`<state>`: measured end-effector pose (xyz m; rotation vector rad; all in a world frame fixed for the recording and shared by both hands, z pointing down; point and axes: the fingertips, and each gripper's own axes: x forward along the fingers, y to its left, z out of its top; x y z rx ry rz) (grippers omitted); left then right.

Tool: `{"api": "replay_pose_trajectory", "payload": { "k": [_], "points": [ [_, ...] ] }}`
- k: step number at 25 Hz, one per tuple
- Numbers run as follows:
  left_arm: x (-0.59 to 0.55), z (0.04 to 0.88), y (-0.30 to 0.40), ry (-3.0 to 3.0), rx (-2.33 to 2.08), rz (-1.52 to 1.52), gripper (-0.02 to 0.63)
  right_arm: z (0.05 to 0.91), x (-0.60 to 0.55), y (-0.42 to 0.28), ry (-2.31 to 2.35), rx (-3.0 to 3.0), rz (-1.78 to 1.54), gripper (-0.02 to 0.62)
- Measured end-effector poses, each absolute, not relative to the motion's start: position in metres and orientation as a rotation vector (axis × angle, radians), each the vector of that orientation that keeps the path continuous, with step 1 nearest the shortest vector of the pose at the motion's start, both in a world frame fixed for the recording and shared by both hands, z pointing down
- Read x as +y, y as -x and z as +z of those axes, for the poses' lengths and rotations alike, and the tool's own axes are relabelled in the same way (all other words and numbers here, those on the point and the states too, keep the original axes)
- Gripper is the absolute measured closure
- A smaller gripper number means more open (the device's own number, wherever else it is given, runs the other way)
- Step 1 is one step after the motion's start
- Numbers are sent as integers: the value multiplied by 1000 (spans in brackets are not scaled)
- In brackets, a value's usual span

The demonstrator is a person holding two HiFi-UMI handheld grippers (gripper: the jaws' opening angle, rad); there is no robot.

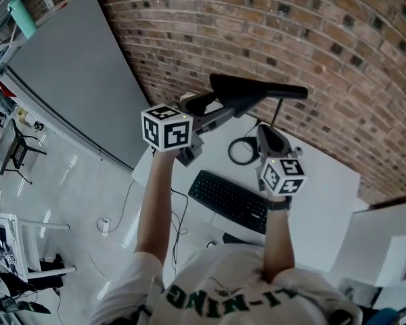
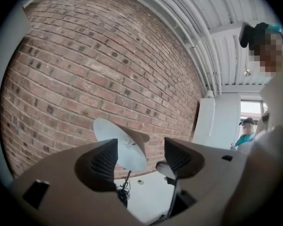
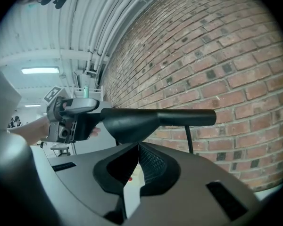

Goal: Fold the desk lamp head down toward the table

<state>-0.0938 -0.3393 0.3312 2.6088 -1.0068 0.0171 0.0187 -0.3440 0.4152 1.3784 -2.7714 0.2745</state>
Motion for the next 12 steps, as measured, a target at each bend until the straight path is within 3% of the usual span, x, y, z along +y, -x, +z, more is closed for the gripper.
{"api": "replay_pose_trajectory", "payload": {
  "k": [8,12],
  "points": [
    [-350,329,85,-2567,-913,-52,326,422,-349,-6,-1336,-2779,288,592],
    [-352,330,82,-2548,-879,-73,409,424,-351,-8,-1337,-2773,302,592]
  ]
}}
